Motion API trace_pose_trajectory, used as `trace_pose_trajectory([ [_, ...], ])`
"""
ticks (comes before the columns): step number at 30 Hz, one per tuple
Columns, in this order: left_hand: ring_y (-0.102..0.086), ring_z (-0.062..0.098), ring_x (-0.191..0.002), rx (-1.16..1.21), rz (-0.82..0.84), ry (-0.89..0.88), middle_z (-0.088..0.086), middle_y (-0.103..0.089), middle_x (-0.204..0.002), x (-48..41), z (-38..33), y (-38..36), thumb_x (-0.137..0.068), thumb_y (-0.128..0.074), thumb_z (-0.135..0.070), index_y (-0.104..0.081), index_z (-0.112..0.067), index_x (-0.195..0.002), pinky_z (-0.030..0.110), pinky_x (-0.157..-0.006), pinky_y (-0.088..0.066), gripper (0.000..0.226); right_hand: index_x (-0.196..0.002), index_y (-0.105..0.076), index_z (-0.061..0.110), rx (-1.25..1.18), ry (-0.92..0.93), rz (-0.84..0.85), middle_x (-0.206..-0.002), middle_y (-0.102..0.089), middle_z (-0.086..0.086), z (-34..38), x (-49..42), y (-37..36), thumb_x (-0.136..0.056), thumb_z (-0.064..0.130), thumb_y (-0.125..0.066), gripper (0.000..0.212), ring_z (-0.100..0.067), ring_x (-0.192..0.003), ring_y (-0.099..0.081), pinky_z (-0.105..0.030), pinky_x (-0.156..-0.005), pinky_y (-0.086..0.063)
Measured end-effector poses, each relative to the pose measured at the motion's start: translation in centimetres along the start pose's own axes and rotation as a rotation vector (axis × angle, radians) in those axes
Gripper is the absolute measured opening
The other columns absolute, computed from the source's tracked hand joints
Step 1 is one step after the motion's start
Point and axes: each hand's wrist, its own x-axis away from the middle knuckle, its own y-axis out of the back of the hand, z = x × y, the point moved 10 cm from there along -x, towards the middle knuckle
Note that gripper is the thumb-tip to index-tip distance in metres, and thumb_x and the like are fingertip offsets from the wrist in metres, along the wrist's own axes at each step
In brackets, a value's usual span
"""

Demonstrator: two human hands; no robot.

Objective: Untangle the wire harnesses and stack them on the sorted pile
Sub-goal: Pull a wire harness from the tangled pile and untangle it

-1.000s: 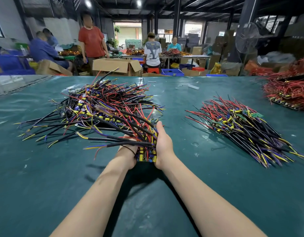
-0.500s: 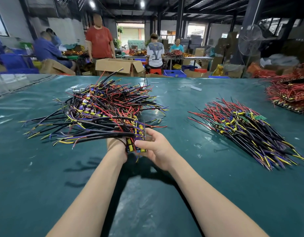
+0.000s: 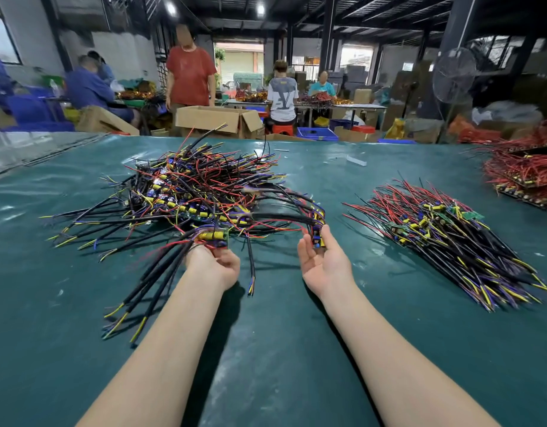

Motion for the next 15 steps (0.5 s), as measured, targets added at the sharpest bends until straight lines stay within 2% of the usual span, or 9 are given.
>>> trace_pose_trajectory([
  [2,-0.044,0.011,-0.024,0.232,-0.003,0.011,0.003,-0.044,-0.046,0.3,0.1,-0.2,-0.1,-0.029,-0.026,-0.039,-0.009,-0.065,0.015,-0.026,-0.034,0.04,-0.079,-0.054,0.005,0.005,0.003,0.03,-0.072,-0.057,-0.012,0.0,0.0,-0.5,-0.093,0.012,-0.053,0.015,-0.011,-0.039,-0.06,-0.02,-0.039,-0.05],
  [5,-0.059,0.022,-0.061,0.456,0.086,-0.05,0.012,-0.05,-0.072,0.7,-0.5,-0.9,-0.102,-0.024,-0.02,-0.043,-0.006,-0.076,0.023,-0.045,-0.054,0.035,-0.079,-0.053,0.003,-0.007,-0.001,0.116,-0.069,-0.06,-0.013,-0.2,0.2,-1.4,-0.093,0.005,-0.049,0.015,-0.015,-0.046,-0.064,-0.023,-0.045,-0.054],
  [7,-0.06,0.026,-0.08,0.467,0.143,-0.118,0.015,-0.054,-0.08,1.1,-1.2,-1.4,-0.098,-0.021,-0.007,-0.043,-0.005,-0.077,0.029,-0.068,-0.055,0.03,-0.078,-0.053,0.002,-0.056,0.005,0.163,-0.059,-0.065,-0.012,0.2,0.4,-1.8,-0.093,0.002,-0.047,0.016,-0.017,-0.051,-0.067,-0.024,-0.048,-0.055],
  [8,-0.06,0.027,-0.083,0.436,0.151,-0.154,0.016,-0.056,-0.083,1.2,-1.5,-1.7,-0.097,-0.022,-0.004,-0.043,-0.005,-0.076,0.03,-0.078,-0.054,0.03,-0.077,-0.053,0.002,-0.087,0.009,0.17,-0.058,-0.066,-0.011,0.6,0.5,-1.9,-0.093,0.002,-0.047,0.018,-0.017,-0.052,-0.068,-0.024,-0.048,-0.056],
  [9,-0.061,0.027,-0.08,0.385,0.155,-0.185,0.015,-0.057,-0.084,1.2,-1.8,-1.9,-0.096,-0.023,-0.003,-0.043,-0.005,-0.076,0.03,-0.081,-0.055,0.028,-0.075,-0.054,0.002,-0.121,0.016,0.162,-0.057,-0.067,-0.01,1.0,0.5,-1.7,-0.093,0.004,-0.048,0.019,-0.016,-0.052,-0.068,-0.024,-0.049,-0.056],
  [10,-0.062,0.027,-0.074,0.314,0.154,-0.202,0.014,-0.059,-0.083,1.1,-2.0,-2.0,-0.096,-0.027,-0.004,-0.043,-0.005,-0.075,0.027,-0.075,-0.057,0.026,-0.075,-0.055,0.003,-0.153,0.027,0.143,-0.056,-0.067,-0.009,1.5,0.3,-1.4,-0.093,0.007,-0.049,0.019,-0.015,-0.051,-0.067,-0.023,-0.048,-0.055],
  [11,-0.063,0.023,-0.067,0.239,0.142,-0.195,0.013,-0.059,-0.081,1.0,-1.9,-2.0,-0.095,-0.032,-0.008,-0.043,-0.006,-0.075,0.024,-0.062,-0.058,0.023,-0.075,-0.056,0.005,-0.172,0.044,0.114,-0.055,-0.067,-0.007,2.1,0.1,-0.8,-0.093,0.012,-0.051,0.02,-0.013,-0.049,-0.066,-0.02,-0.047,-0.054],
  [13,-0.059,0.014,-0.05,0.114,0.089,-0.141,0.006,-0.056,-0.074,0.5,-1.2,-1.3,-0.093,-0.045,-0.018,-0.043,-0.008,-0.072,0.018,-0.04,-0.05,0.024,-0.074,-0.056,0.009,-0.158,0.084,0.039,-0.053,-0.066,-0.002,3.2,-0.5,0.5,-0.092,0.025,-0.054,0.024,-0.007,-0.042,-0.061,-0.014,-0.041,-0.048],
  [15,-0.055,0.01,-0.045,0.106,0.038,-0.084,0.003,-0.048,-0.069,0.2,-0.5,-0.5,-0.093,-0.051,-0.024,-0.04,-0.009,-0.07,0.018,-0.044,-0.052,0.029,-0.071,-0.054,0.013,-0.11,0.121,0.007,-0.046,-0.061,0.004,4.1,-0.9,1.4,-0.092,0.036,-0.052,0.031,-0.004,-0.033,-0.051,-0.01,-0.035,-0.037],
])
